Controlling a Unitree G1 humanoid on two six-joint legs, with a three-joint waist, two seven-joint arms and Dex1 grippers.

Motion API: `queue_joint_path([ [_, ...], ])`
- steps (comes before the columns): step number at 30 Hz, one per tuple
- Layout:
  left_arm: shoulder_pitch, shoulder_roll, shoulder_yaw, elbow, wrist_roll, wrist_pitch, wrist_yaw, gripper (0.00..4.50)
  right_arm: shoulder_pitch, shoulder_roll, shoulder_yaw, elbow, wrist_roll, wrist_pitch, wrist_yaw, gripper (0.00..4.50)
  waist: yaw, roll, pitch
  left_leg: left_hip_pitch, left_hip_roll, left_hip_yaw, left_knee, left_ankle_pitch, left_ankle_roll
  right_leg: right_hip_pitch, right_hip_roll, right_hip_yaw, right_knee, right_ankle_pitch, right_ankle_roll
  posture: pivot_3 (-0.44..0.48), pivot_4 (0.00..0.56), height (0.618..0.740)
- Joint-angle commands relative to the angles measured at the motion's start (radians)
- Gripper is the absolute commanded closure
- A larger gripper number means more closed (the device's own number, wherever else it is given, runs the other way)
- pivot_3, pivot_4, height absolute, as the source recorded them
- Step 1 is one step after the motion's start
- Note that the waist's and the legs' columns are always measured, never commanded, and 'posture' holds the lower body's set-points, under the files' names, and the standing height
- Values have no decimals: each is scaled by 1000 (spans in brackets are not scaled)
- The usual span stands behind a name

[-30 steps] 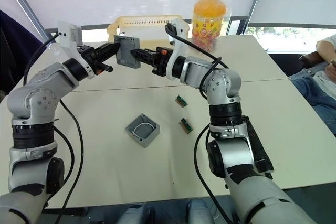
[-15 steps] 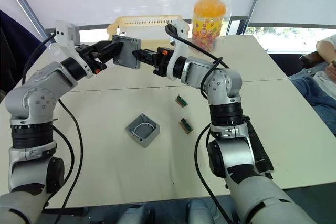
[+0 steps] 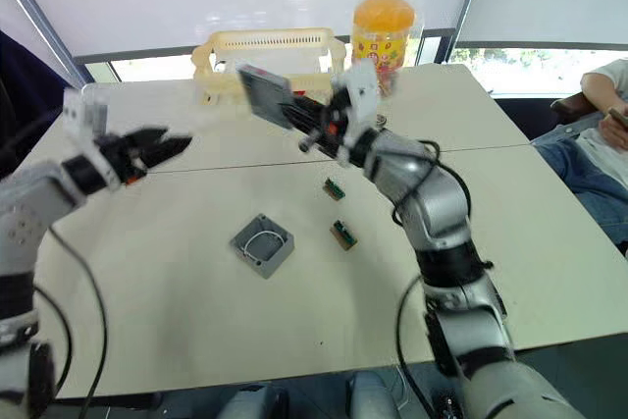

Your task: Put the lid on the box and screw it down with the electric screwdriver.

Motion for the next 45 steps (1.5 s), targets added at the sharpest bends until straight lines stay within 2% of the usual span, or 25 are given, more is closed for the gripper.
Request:
queue_joint_path([
  [1,17,68,36,-35,-85,20,-168,1038,84,-41,97,-95,-209,-288,3,4365,1,-1,1,0,0,0,0,0,0,0,1,0,0,0,0,0,150,740],
  [5,47,138,28,-23,-102,30,-286,1038,156,-114,146,-63,-438,-547,-53,4365,1,0,1,1,1,-1,0,1,-1,1,1,0,1,0,-1,0,150,740],
  [8,109,207,-28,-80,-63,-10,-390,1038,197,-165,182,-40,-651,-742,-143,4365,1,0,1,2,1,-1,0,1,-1,3,1,0,0,0,-1,0,150,740],
  [11,133,234,-45,-95,-48,-31,-432,1038,234,-164,192,-22,-716,-810,-175,4365,2,-1,1,2,1,-1,0,1,-1,3,1,0,0,0,-1,0,150,740],
  [15,145,258,-77,-72,17,-90,-461,1038,267,-144,229,-4,-784,-820,-156,4365,2,-1,1,2,2,-1,0,1,-1,4,1,0,0,0,-2,0,150,740],
  [27,107,224,-103,-38,80,-134,-447,1038,230,-79,254,39,-878,-752,-84,4365,2,-1,1,2,2,-1,1,1,-1,4,2,0,0,0,-2,0,150,740],
  [45,110,180,-110,-50,95,-140,-416,1038,211,-53,273,66,-919,-756,-48,4365,2,-1,1,2,2,-1,1,1,-1,4,2,0,1,0,-2,0,150,740],
])
